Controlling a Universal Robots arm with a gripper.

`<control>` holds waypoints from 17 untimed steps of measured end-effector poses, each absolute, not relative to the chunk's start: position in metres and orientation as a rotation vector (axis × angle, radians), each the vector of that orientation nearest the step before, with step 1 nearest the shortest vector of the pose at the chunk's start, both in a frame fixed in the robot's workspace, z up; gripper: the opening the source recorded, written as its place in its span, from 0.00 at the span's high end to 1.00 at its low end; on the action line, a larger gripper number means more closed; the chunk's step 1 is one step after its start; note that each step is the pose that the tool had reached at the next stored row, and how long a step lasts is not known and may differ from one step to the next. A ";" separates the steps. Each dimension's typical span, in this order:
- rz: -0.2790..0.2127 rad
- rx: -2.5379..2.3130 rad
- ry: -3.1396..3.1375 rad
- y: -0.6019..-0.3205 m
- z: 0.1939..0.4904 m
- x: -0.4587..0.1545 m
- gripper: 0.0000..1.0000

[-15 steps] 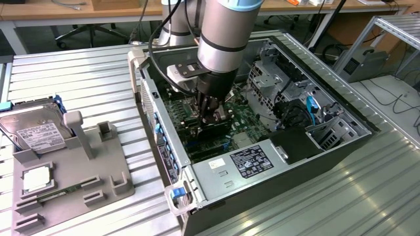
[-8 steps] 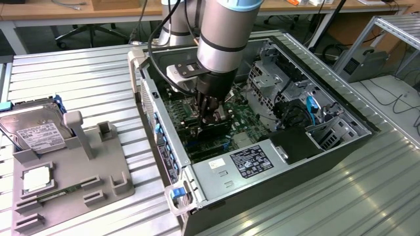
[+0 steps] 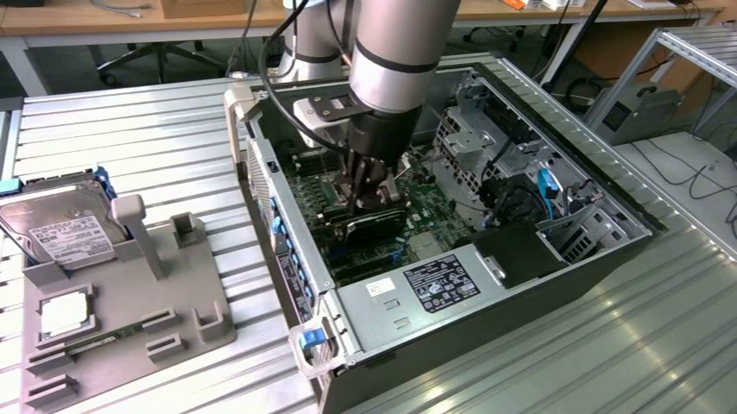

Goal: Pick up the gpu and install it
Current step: 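Press down on the gpu until it lock into place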

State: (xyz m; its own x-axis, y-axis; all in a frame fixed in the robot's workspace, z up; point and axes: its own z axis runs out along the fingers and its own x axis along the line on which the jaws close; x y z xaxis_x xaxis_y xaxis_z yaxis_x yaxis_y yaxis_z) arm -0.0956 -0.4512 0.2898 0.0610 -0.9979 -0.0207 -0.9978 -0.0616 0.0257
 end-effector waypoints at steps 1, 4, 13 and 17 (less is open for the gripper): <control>-0.051 2.285 -2.149 -0.451 0.292 -0.094 0.89; -0.051 2.285 -2.149 -0.451 0.296 -0.091 0.89; -0.053 2.284 -2.149 -0.451 0.300 -0.082 0.89; -0.053 2.284 -2.148 -0.451 0.300 -0.082 0.89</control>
